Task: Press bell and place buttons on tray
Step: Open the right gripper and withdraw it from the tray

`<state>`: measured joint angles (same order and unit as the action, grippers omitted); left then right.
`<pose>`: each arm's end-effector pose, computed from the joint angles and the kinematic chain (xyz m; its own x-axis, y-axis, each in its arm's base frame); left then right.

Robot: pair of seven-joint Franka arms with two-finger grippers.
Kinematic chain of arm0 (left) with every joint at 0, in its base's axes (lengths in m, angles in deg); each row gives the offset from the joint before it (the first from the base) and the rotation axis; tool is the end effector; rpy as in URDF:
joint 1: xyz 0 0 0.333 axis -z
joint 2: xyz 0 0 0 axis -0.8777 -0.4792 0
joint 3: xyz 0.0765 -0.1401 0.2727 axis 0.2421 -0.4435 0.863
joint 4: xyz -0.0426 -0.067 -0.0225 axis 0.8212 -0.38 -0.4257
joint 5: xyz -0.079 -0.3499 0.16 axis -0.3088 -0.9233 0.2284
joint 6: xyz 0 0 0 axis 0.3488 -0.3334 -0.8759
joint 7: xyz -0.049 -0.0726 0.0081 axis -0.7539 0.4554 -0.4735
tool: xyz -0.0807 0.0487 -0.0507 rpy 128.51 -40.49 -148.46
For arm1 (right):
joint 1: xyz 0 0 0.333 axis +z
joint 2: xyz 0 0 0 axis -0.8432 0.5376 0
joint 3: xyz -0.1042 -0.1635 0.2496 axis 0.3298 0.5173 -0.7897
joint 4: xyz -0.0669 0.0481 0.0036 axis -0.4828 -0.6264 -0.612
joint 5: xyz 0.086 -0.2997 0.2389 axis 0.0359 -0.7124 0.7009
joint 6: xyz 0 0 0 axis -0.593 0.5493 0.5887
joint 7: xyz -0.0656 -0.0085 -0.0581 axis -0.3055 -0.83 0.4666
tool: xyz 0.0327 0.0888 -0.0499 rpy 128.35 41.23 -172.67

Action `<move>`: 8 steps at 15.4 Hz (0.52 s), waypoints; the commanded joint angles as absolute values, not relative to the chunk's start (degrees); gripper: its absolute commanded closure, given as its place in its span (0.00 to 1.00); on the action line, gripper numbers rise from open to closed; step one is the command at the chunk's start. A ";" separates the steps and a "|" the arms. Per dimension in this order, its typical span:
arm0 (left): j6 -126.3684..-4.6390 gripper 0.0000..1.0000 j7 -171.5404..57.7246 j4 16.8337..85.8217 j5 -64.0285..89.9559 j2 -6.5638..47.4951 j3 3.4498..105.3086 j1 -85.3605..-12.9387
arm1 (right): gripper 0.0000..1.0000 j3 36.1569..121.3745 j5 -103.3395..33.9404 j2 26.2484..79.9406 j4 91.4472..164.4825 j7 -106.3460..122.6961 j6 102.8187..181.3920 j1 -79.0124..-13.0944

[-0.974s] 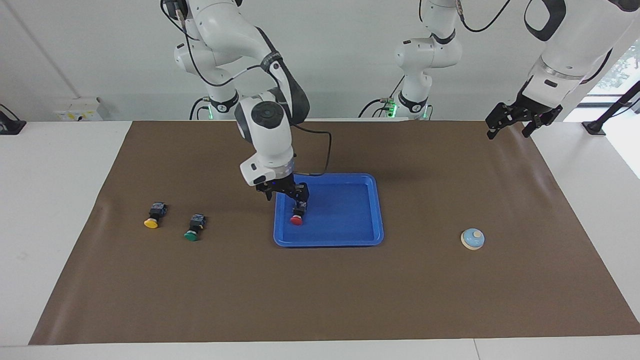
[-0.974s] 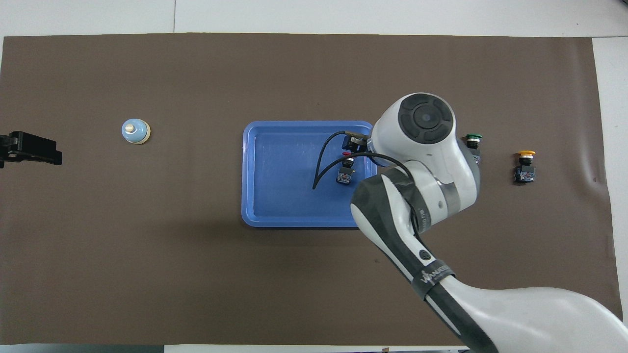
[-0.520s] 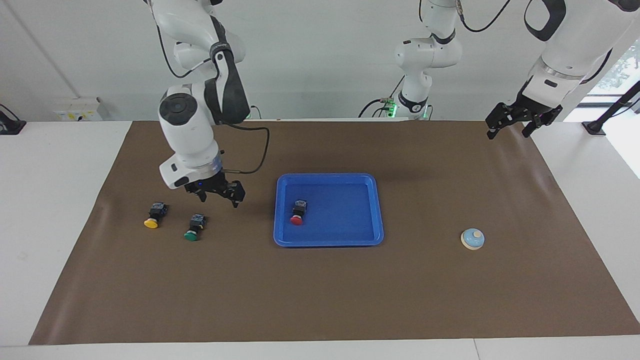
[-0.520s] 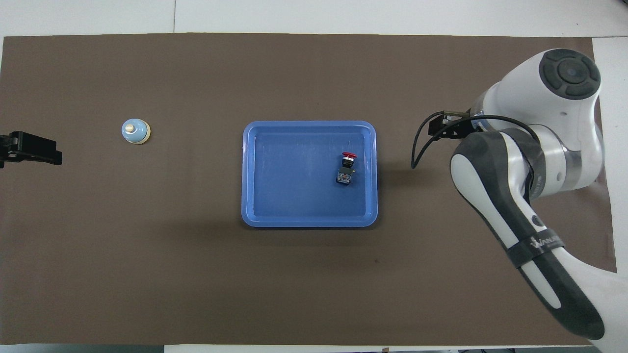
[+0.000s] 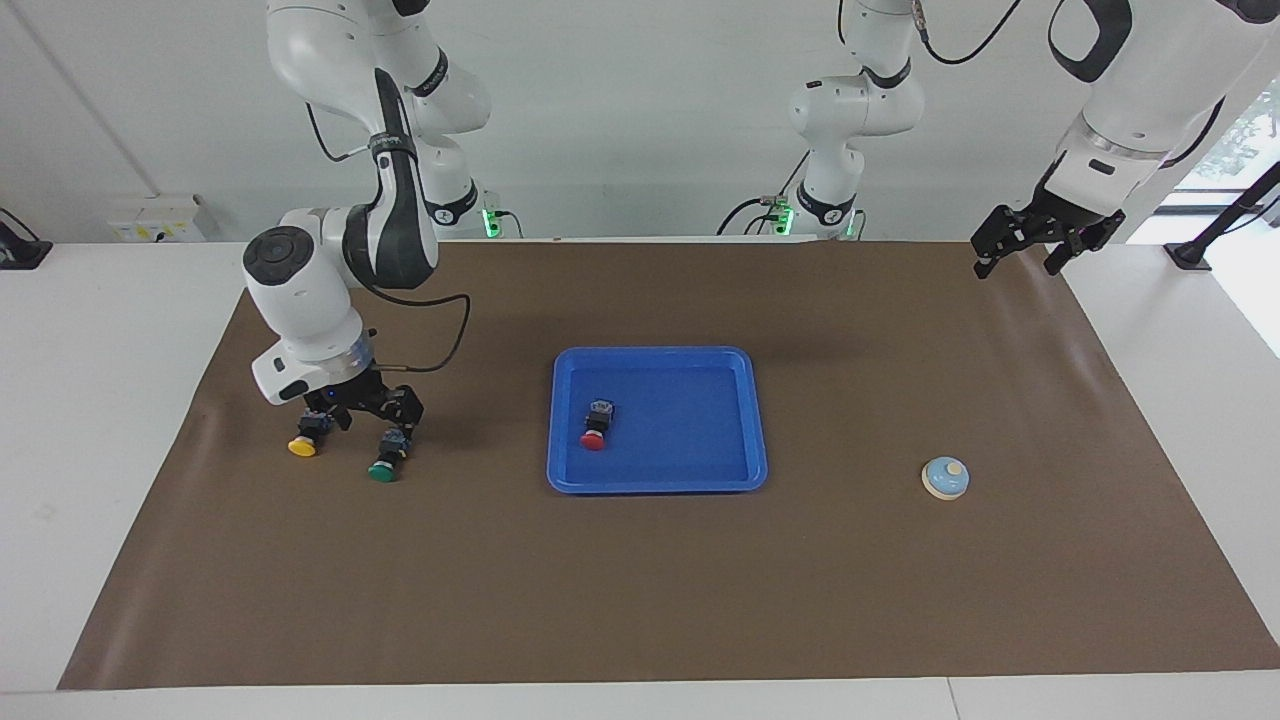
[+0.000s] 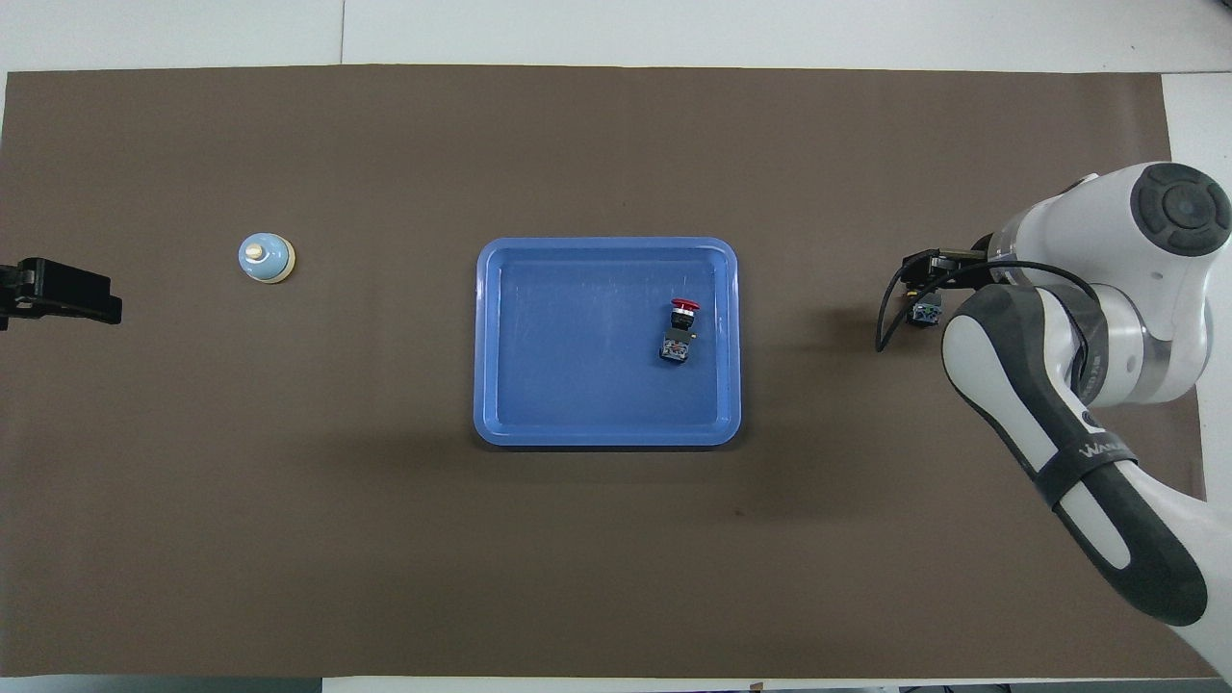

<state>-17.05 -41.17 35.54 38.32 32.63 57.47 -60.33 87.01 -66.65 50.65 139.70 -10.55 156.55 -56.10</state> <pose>0.5409 -0.0088 0.6179 0.9995 -0.0222 -0.0225 -0.0222 -0.9998 -0.0021 0.5985 0.0032 0.3502 0.9844 -0.1626 0.0667 -0.1637 -0.9865 0.0107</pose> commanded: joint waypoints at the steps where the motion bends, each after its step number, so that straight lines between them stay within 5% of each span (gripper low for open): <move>1: -16.51 0.00 -41.29 36.52 37.66 33.51 57.58 -60.49 | 0.00 86.14 -67.14 51.89 141.81 -9.58 161.16 -56.95; 8: -16.51 0.00 -41.29 36.52 37.66 33.51 57.49 -60.49 | 0.02 86.05 -67.14 56.03 143.92 -8.88 169.70 -57.65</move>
